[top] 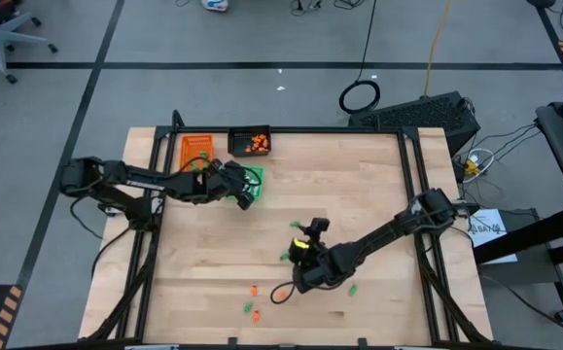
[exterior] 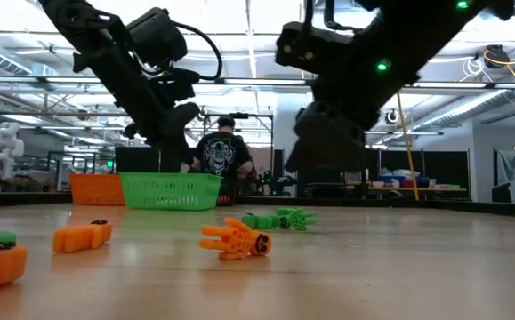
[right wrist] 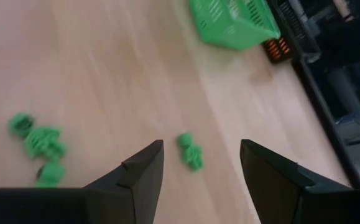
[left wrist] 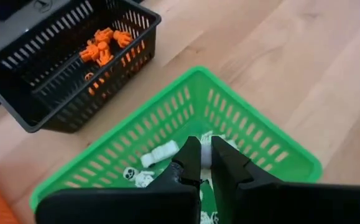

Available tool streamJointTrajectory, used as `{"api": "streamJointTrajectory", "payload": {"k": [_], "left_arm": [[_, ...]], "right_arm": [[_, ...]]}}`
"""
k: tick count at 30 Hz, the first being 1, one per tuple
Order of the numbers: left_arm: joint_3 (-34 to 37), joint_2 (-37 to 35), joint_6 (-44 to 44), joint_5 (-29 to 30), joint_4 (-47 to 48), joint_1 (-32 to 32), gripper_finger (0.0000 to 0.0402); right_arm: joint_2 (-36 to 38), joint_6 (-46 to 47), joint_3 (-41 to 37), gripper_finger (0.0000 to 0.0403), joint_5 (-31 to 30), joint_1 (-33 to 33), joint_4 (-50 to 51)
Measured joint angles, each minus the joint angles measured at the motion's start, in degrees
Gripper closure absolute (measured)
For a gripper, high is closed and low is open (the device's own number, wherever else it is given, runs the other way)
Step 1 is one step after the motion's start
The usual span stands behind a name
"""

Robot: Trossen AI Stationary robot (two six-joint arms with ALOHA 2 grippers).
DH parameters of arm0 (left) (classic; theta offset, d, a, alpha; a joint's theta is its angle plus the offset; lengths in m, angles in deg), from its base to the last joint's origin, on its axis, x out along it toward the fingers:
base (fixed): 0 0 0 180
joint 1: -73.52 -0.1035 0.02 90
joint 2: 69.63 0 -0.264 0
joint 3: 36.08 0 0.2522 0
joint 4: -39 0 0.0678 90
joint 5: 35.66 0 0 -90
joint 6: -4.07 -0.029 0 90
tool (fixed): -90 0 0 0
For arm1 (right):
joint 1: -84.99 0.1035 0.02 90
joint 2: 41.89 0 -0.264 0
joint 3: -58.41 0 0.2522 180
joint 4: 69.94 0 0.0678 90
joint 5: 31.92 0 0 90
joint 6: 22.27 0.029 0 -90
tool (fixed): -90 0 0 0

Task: Sort Halloween decoration
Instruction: Put the white skeleton toy into the green bin, then put the green skeleton toy into the orange bin

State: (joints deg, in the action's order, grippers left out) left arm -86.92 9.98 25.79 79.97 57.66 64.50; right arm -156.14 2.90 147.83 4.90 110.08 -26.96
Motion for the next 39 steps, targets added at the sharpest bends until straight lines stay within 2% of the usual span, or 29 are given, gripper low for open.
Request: {"api": "streamJointTrajectory", "payload": {"k": [3,7,10,13,18,21,26,34,39], "left_arm": [[0.0,0.41,0.06,0.87,0.32,-0.43,0.037],[0.0,0.38,-0.04,1.23,0.41,-1.18,0.0322],[0.0,0.38,-1.1,1.24,0.01,-1.08,0.029],[0.0,-0.06,1.81,1.38,-1.28,0.34,0.0273],[0.0,-0.26,0.56,1.41,-7.65,8.13,0.027],[-0.04,0.42,-2.3,1.35,-12.53,14.2,0.027],[-0.04,2.94,-4.7,1.37,-20.2,23.32,0.027],[-0.04,14.35,-5.78,2.08,-37.71,31.91,0.027],[-1.79,21.37,-5.97,5.18,-40.58,34.82,0.027]], "right_arm": [[0.0,3.06,0.0,0.0206,0.89,0.84,1.66],[0.0,5.69,0.0,0.0206,0.95,2.04,1.76],[0.0,6.05,0.0,0.0206,0.96,3.1,2.14],[0.15,5.27,0.0,0.0206,2.6,4.42,4.52],[3.06,8.59,0.0,0.0206,7.95,6.7,13.32],[5.11,10.38,-0.02,0.0206,8.45,8.39,18.56],[8.04,7.26,-0.02,0.0206,8.54,11.02,25.47],[10.99,10.54,-0.02,0.0206,9.93,13.65,26.61],[11.02,14.6,-1.36,0.0206,9.64,15.91,23.19]]}}
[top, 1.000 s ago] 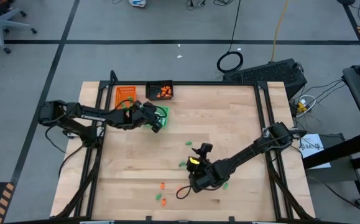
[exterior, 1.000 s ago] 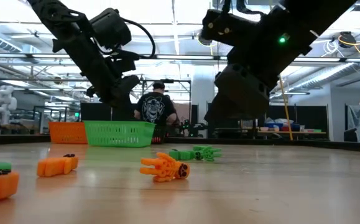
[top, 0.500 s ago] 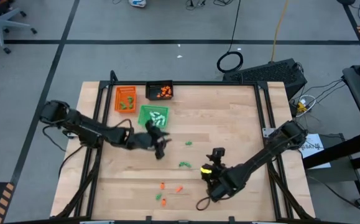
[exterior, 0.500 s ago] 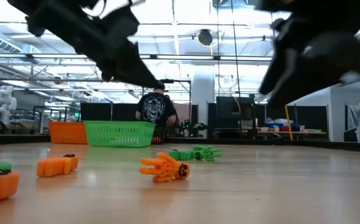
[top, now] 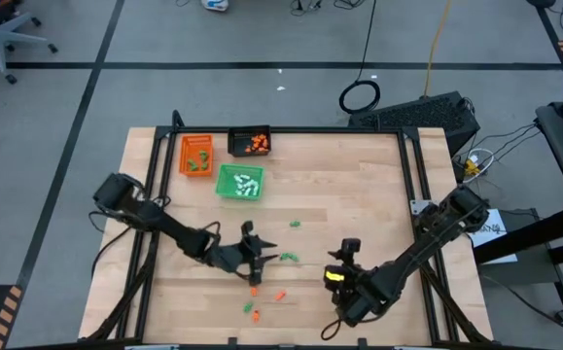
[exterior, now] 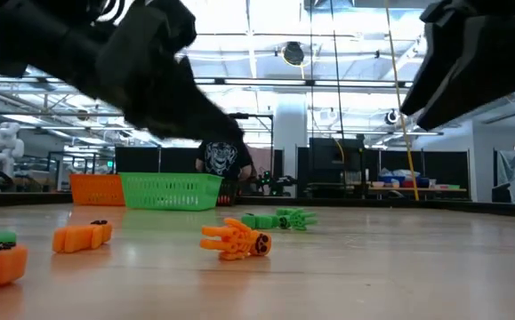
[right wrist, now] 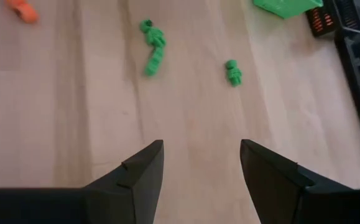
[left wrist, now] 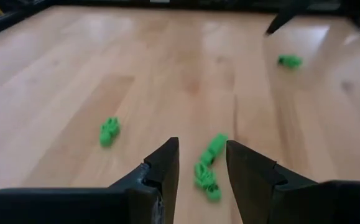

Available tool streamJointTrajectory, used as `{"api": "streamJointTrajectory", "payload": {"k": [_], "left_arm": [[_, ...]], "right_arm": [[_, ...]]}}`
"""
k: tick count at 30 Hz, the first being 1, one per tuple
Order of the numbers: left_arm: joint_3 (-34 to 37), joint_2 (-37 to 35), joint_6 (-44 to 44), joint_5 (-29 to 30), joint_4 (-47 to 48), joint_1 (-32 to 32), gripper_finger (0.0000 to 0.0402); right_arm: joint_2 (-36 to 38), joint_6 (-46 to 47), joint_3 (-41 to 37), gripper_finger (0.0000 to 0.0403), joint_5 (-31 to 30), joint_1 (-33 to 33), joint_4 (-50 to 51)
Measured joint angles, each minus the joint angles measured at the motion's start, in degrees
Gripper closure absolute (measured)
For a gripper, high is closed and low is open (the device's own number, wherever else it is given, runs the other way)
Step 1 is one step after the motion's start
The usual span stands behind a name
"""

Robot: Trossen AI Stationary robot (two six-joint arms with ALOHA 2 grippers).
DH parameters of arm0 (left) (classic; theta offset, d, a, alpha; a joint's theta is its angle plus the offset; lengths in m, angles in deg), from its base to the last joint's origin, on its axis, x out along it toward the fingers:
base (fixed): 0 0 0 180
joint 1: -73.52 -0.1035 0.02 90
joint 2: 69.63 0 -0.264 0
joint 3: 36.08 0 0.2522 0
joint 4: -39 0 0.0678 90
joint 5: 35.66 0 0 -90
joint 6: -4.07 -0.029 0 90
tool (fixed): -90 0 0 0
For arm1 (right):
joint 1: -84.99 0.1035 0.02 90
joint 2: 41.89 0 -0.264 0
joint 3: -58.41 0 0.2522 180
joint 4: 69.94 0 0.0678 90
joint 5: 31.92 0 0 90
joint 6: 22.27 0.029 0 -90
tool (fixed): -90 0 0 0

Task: Sort Halloween decoration
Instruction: Put the green skeleton toy into the orange bin

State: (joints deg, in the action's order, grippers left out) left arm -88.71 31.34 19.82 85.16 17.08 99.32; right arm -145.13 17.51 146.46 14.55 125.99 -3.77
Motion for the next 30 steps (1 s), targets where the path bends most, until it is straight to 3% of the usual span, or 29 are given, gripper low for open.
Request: {"api": "streamJointTrajectory", "payload": {"k": [10,13,18,24,30], "left_arm": [[-6.05,11.26,0.38,3.1,0.56,2.85,0.0267],[-8.02,12.26,1.05,4.1,3.11,2.45,0.0252],[-9.07,12.48,9.79,4.6,10.48,0.31,0.0214],[-9.1,12.43,12.46,-2.41,10.71,-0.4,0.0194],[-9.1,12.43,11.66,-2.13,10.8,-0.51,0.0194]], "right_arm": [[-0.02,5.01,-4.35,0.0206,-4.49,2.23,-6.01],[-0.02,5.44,-4.91,0.0206,-4.45,2.25,-6.0],[-0.02,5.41,-5.54,0.0206,-4.58,2.25,-7.07],[-0.02,5.61,-6.85,0.0206,-6.01,2.24,-8.08],[-0.02,5.62,-7.25,0.0206,-7.61,2.19,-8.19]]}}
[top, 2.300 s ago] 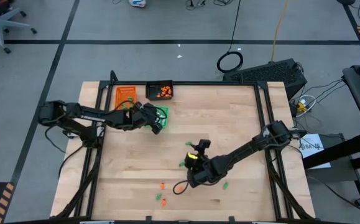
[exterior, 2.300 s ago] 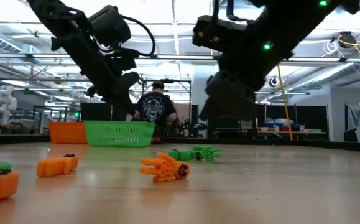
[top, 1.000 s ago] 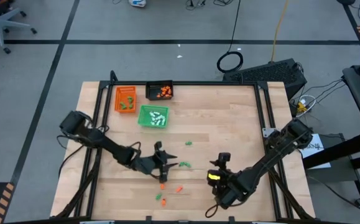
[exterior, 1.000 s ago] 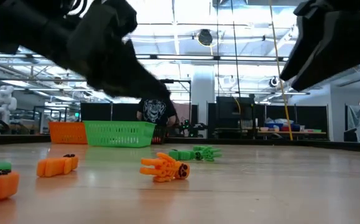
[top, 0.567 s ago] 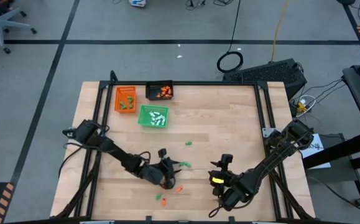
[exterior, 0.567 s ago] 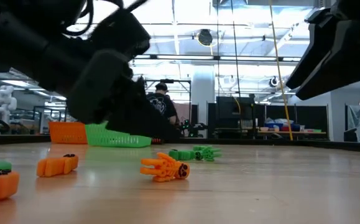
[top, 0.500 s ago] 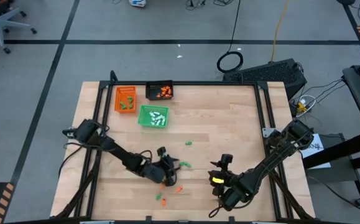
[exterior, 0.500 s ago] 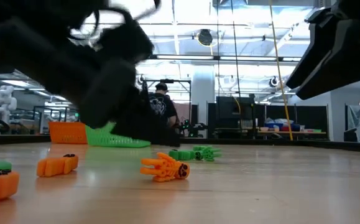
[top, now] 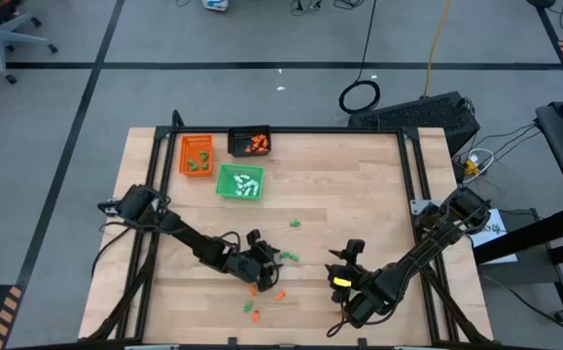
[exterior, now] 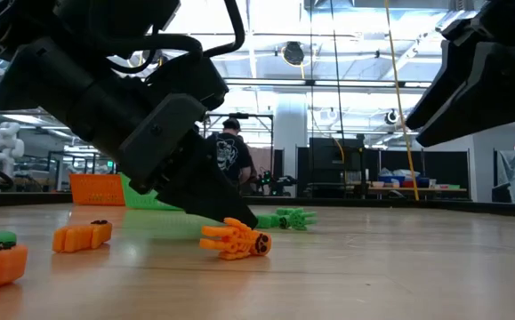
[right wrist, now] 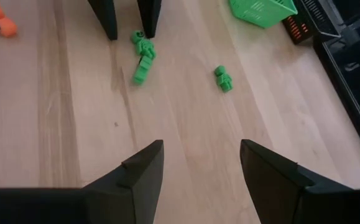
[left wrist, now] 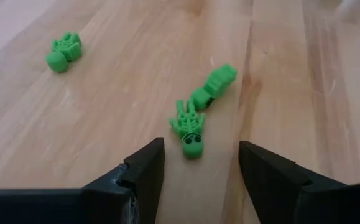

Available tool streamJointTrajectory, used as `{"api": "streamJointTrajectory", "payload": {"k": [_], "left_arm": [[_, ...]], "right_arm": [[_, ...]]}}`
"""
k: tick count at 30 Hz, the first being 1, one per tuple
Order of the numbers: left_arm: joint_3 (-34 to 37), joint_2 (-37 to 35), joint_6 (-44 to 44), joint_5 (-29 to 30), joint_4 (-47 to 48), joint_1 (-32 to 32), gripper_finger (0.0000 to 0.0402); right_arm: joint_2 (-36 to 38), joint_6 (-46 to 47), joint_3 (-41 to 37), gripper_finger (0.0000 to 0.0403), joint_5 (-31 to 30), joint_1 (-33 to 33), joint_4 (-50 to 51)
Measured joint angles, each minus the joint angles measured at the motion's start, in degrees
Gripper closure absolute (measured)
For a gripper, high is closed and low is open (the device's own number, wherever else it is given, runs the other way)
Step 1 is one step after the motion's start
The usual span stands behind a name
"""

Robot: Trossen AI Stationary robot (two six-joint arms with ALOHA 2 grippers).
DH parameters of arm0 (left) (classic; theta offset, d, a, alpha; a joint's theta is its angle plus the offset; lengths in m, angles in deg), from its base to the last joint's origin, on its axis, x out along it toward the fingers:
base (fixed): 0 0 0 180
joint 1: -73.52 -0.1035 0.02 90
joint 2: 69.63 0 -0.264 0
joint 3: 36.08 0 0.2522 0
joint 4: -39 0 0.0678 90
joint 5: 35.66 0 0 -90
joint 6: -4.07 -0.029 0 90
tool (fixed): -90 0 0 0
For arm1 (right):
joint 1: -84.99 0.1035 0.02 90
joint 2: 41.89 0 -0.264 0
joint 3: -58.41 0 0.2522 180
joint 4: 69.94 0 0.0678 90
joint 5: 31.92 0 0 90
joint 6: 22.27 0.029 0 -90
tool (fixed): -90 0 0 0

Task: Sort Halloween decoration
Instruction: Put the green skeleton toy into the orange bin

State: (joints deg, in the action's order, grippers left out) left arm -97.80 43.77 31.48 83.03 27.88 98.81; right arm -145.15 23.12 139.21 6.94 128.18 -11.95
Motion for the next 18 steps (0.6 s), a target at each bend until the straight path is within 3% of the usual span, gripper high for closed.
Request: {"api": "streamJointTrajectory", "payload": {"k": [8,18], "left_arm": [[0.0,0.47,-0.82,-1.61,-0.62,-1.9,0.0216],[-0.07,0.52,-5.35,-2.81,0.74,-2.67,0.0372]], "right_arm": [[0.0,-0.44,0.0,0.0206,-1.35,-0.01,-1.01],[-0.02,0.22,0.0,0.0206,-1.52,-0.01,-1.4]]}}
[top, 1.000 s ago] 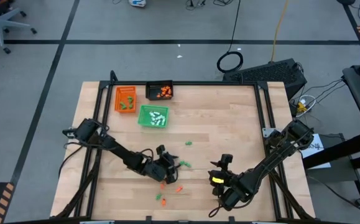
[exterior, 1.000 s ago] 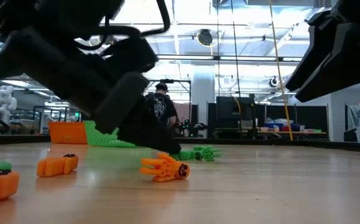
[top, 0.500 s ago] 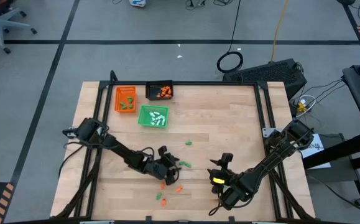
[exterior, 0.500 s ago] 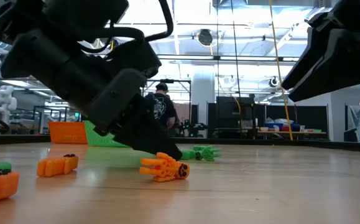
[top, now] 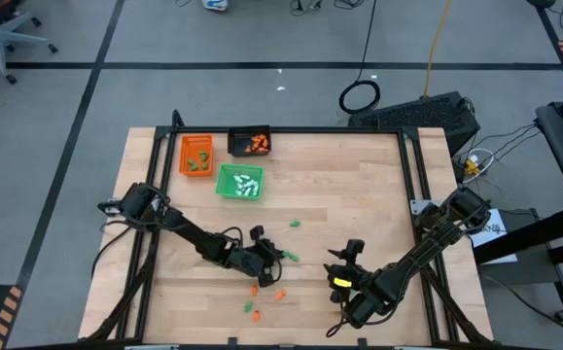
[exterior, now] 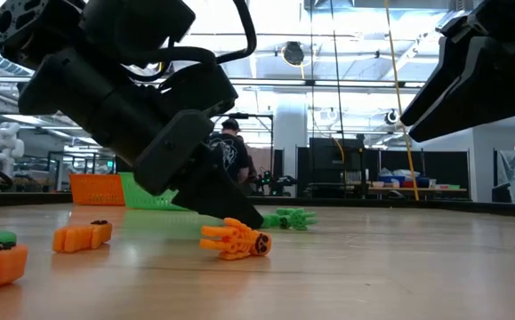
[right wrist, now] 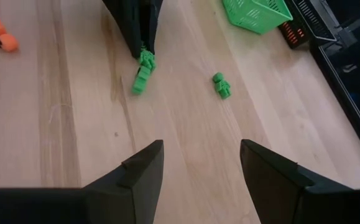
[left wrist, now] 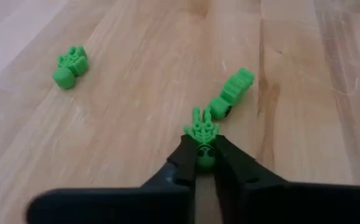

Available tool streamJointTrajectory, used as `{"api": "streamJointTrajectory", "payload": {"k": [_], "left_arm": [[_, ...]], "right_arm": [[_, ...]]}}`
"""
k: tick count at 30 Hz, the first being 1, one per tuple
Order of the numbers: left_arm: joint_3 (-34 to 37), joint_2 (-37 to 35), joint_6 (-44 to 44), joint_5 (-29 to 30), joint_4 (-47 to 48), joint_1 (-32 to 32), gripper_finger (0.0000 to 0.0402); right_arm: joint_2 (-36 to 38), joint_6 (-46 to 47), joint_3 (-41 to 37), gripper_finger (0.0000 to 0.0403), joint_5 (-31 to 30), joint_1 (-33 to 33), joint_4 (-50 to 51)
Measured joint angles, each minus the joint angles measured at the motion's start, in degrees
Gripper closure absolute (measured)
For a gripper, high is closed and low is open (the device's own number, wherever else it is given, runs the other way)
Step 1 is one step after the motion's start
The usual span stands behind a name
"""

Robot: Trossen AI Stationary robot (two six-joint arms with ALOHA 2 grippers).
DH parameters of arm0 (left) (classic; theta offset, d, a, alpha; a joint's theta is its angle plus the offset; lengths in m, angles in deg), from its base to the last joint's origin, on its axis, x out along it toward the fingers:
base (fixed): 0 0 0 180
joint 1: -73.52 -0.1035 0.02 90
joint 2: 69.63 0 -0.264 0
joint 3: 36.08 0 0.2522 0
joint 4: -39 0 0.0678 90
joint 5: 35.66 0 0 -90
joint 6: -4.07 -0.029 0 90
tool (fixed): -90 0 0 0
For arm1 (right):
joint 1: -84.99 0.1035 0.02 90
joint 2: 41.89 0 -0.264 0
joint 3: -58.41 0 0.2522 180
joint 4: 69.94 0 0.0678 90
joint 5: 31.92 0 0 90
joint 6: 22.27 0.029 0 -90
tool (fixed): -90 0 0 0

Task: Sort Halloween decoration
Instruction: Put the green skeleton toy into the orange bin

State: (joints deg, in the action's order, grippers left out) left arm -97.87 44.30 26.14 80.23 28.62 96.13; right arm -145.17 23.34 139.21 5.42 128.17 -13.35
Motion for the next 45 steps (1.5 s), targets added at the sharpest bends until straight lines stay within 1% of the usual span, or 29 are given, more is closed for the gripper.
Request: {"api": "streamJointTrajectory", "payload": {"k": [2,7,10,14,17,23,27,32,36,45], "left_arm": [[-0.02,0.0,-1.3,0.0,0.65,-0.05,0.0388],[0.11,-1.59,-7.8,-0.41,1.74,-0.18,0.0376],[0.24,-4.42,-12.34,0.05,5.36,-0.2,0.0376],[0.15,-10.04,-19.73,1.21,12.1,-0.13,0.0378],[0.2,-13.65,-25.97,1.59,16.23,-0.13,0.0378],[0.2,-20.25,-41.27,2.98,22.77,0.19,0.0379],[0.18,-23.09,-50.34,5.15,24.24,0.71,0.0379],[0.18,-24.23,-60.75,8.2,24.05,1.63,0.0379],[0.18,-24.28,-63.14,10.86,23.67,2.44,0.0379],[0.18,-24.28,-63.07,11.06,23.59,2.56,0.0379]], "right_arm": [[0.0,0.19,0.0,0.0206,-0.02,0.0,0.0],[0.0,0.24,0.0,0.0206,0.07,0.0,-0.25],[0.0,0.72,0.0,0.0206,0.13,0.0,-0.38],[0.0,1.71,0.0,0.0206,0.15,0.0,-0.52],[0.0,1.75,0.0,0.0206,0.0,-0.02,-0.93],[-0.02,1.77,0.02,0.0206,-0.15,-0.11,-1.75],[-0.04,1.75,0.02,0.0206,-0.4,-0.11,-2.15],[-0.04,1.72,0.02,0.0206,-1.51,-0.11,-2.34],[-0.04,1.73,0.02,0.0206,-1.53,-0.11,-2.34],[-0.04,1.58,0.02,0.0206,-1.66,-0.11,-2.32]]}}
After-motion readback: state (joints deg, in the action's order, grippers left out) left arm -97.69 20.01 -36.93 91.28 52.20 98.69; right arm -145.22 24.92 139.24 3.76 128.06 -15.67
